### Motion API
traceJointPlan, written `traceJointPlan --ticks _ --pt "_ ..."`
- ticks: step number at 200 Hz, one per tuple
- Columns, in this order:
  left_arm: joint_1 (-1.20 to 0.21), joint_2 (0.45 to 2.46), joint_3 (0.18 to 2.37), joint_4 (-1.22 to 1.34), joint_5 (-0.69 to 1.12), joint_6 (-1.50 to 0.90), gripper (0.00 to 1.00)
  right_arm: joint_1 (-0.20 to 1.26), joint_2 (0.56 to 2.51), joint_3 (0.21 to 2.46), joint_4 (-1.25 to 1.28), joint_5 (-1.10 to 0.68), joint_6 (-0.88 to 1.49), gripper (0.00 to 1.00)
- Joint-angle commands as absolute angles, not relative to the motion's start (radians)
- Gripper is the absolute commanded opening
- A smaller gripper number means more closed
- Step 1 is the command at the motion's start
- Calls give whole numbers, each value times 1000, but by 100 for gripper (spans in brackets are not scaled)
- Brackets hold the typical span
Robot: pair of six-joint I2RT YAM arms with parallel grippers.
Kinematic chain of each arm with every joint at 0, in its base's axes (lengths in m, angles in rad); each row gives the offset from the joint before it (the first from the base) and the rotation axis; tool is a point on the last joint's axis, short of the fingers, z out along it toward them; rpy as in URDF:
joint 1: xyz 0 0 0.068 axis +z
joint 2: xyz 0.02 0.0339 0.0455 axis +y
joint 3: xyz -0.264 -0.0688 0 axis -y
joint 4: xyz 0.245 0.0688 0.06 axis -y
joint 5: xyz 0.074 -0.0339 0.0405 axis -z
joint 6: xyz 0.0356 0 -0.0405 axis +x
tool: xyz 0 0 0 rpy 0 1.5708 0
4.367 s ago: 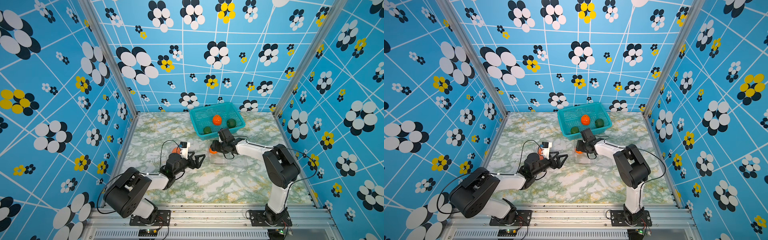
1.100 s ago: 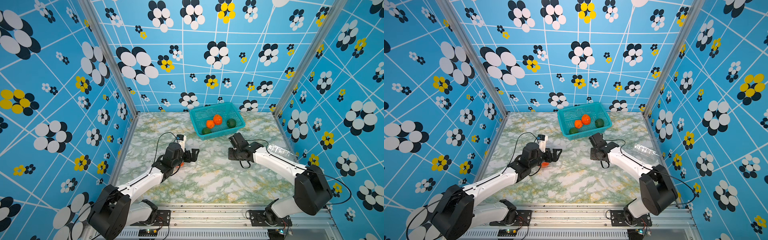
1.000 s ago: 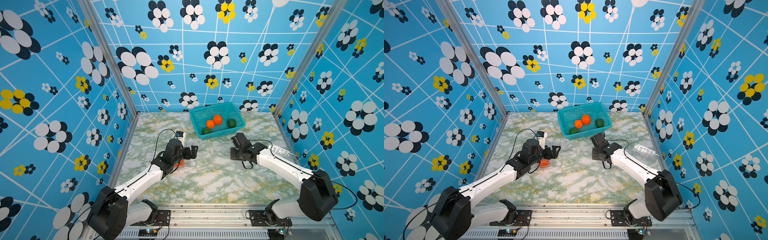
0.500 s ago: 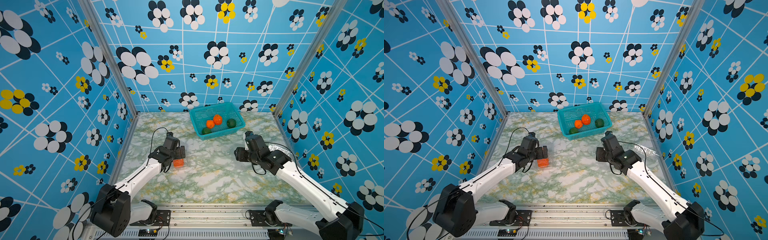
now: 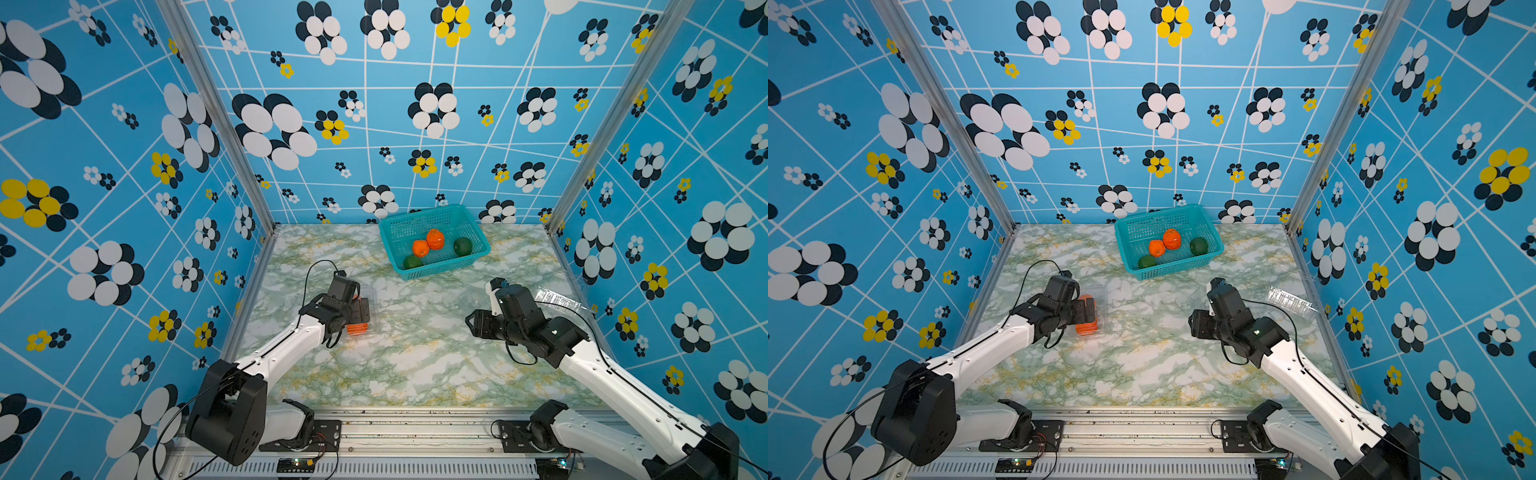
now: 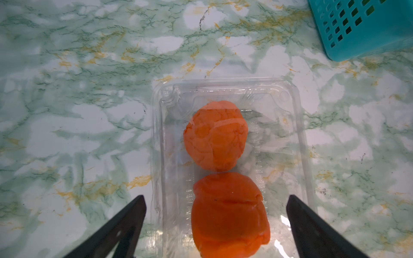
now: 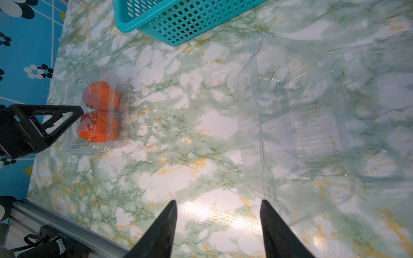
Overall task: Take oranges out of containers
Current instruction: Move the packing box to the center of the board.
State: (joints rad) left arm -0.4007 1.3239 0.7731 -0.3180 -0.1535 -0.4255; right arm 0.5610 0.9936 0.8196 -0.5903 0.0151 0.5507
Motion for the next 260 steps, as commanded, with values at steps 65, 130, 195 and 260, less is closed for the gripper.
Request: traceJointPlan --ticks 65,130,195,260 --pt "-531 1382 726 -192 -130 -468 100 569 956 807 -574 0 578 60" --pt "-705 1458 803 -180 -113 -522 100 571 950 820 -583 -3 583 59" --pt "-779 1223 801 -182 -97 -531 99 613 936 835 -581 0 610 59" --pt "-660 1060 670 -207 -110 -457 100 813 1106 877 -442 30 653 61"
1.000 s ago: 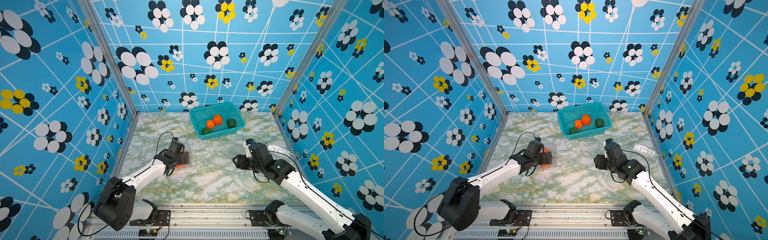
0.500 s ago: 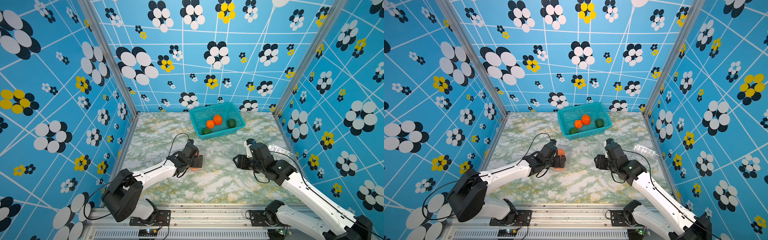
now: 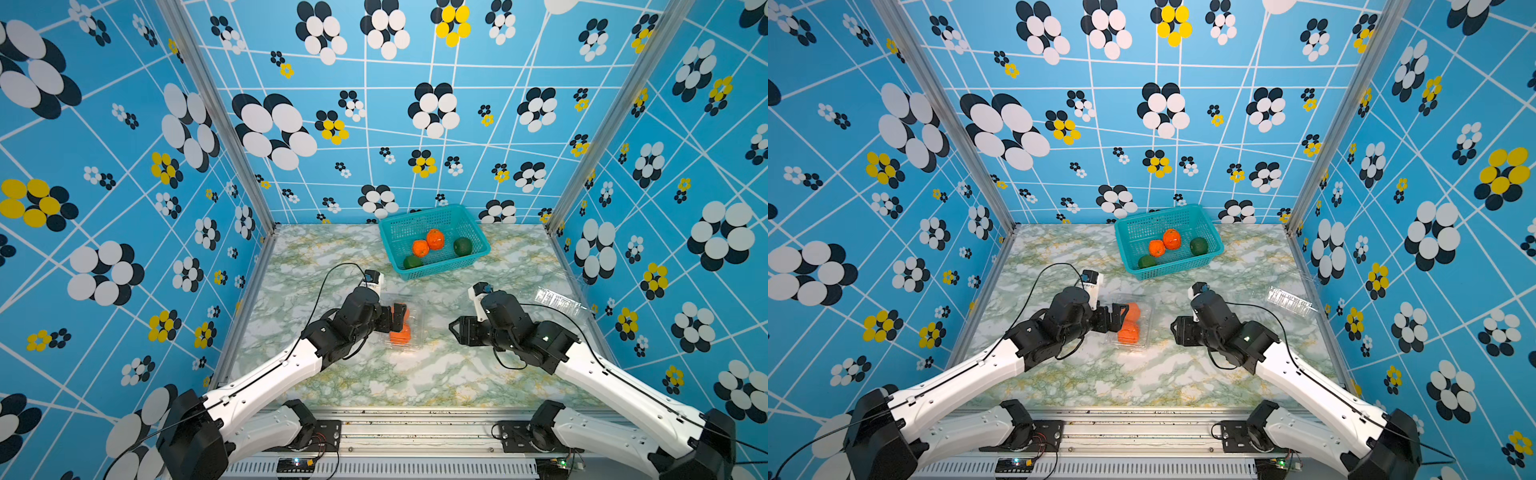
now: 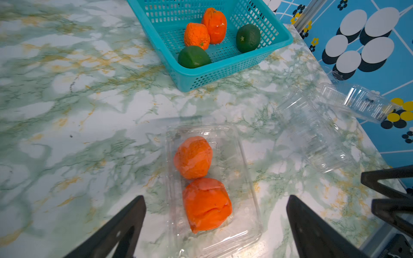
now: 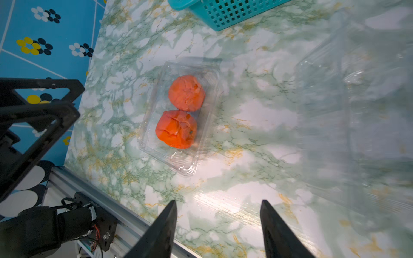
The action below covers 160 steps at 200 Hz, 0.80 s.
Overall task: Take oranges out of containers
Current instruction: Move the packing box to the center of the board, then adjust the packing box at the center of the board.
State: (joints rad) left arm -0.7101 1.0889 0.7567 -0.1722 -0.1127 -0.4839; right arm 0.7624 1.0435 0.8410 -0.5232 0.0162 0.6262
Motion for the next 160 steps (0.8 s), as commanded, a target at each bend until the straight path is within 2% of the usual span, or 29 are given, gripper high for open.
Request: traceJointPlan --ticks 1,9,27,53,82,121,160 --pt "-657 1057 668 -204 -110 -457 100 816 1109 879 -439 29 653 61" --pt "-645 1045 638 -179 -102 -450 100 838 1144 886 -421 23 652 63" --pt "-629 1023 585 -132 -102 -412 99 881 1209 892 -374 20 644 74" --pt "-589 1023 543 -96 -86 -390 100 886 1279 879 -294 9 663 80" --pt "-533 1046 519 -81 -18 -404 100 888 1366 906 -273 -7 664 82" --pt "-481 1113 511 -80 -28 -401 100 888 1452 907 -235 12 688 88" --pt "-450 1219 534 -96 11 -391 100 886 1535 954 -243 3 696 88"
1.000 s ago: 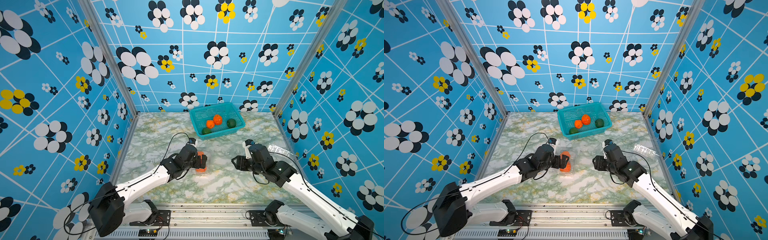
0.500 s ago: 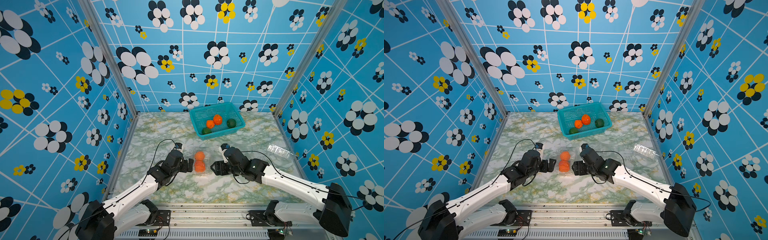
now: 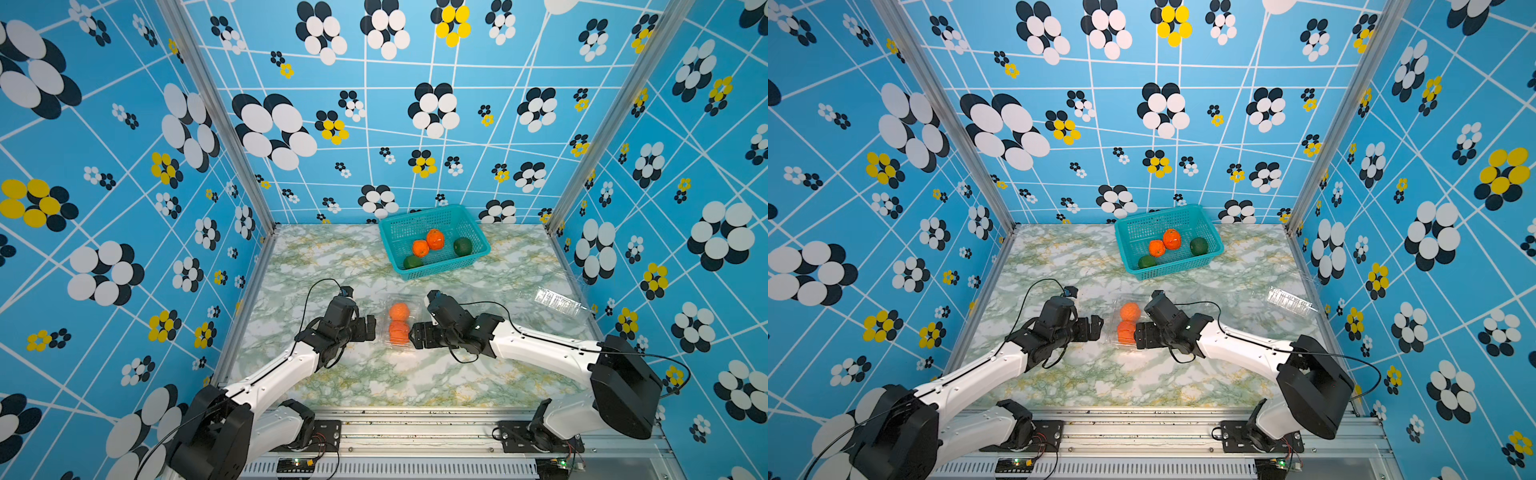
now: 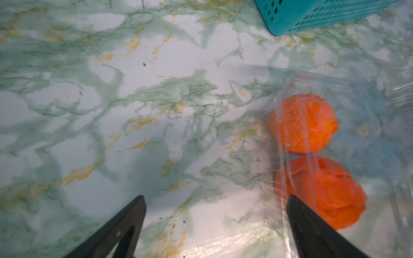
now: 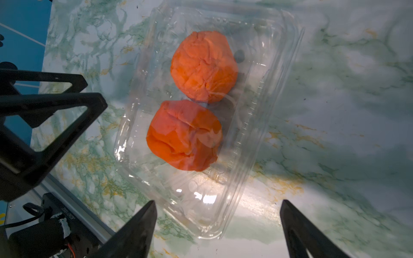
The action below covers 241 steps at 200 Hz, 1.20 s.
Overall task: Take oranges out of containers
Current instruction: Adjust the packing box at the center of the board.
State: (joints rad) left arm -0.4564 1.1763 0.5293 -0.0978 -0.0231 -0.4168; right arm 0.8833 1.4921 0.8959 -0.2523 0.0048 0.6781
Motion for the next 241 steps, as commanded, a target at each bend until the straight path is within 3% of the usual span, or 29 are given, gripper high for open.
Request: traceJointPlan --ticks 1,99,172,241 --pt "-450 1221 533 -96 11 -391 100 886 1537 955 -243 4 696 88" --pt "-513 1315 523 -15 -14 -367 99 772 1649 1022 -315 70 698 86" --pt "-683 1444 638 15 -20 -386 100 740 1687 1146 -445 169 624 86" --pt "-642 1410 633 -10 4 -406 100 723 1616 1133 -475 206 595 85"
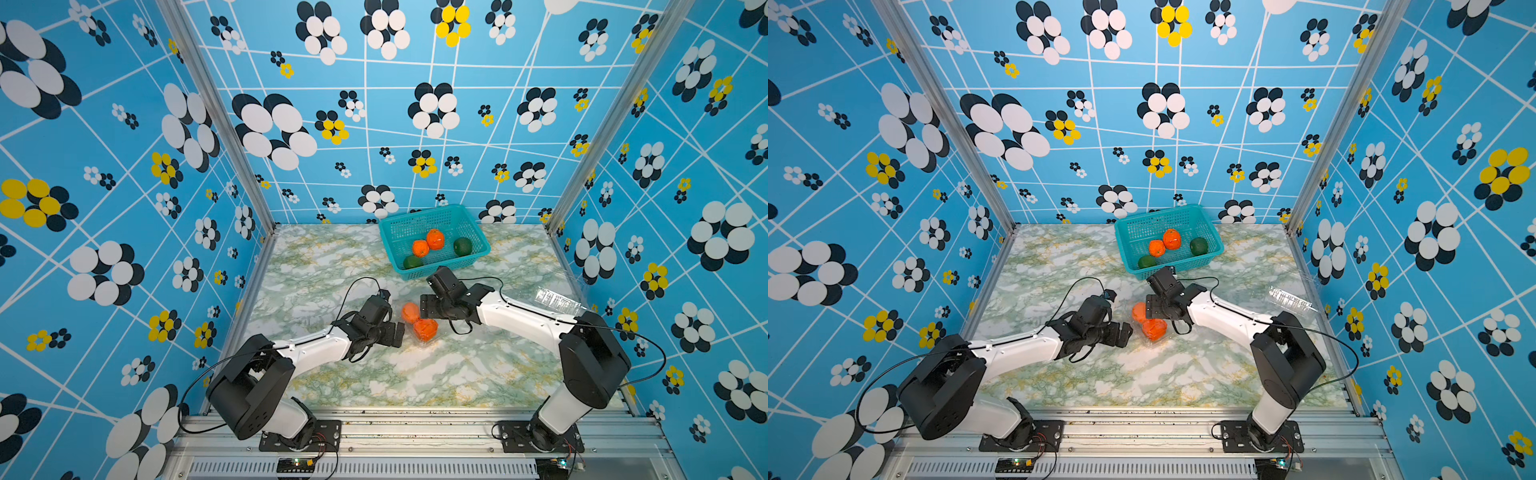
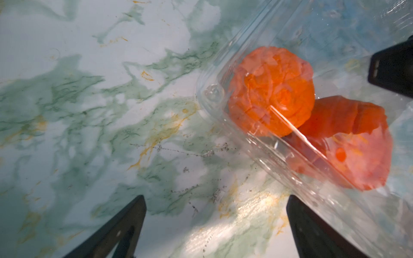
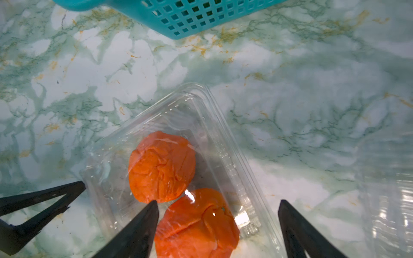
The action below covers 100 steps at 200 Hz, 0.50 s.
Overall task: Take oranges out of containers
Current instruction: Adjust the packing box at the center of the board.
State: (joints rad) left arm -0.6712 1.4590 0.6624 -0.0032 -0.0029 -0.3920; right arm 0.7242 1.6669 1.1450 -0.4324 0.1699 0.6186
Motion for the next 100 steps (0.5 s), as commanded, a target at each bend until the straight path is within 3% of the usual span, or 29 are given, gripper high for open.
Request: traceJointPlan --ticks 1,46,100 --pt "-641 1408 632 -9 4 -408 99 724 1615 1132 -474 206 593 85" --pt "-601 1342 585 30 30 -440 99 723 1582 1096 -437 189 569 85" --pt "-539 1403 642 42 127 -471 100 724 1585 1052 -373 138 558 85"
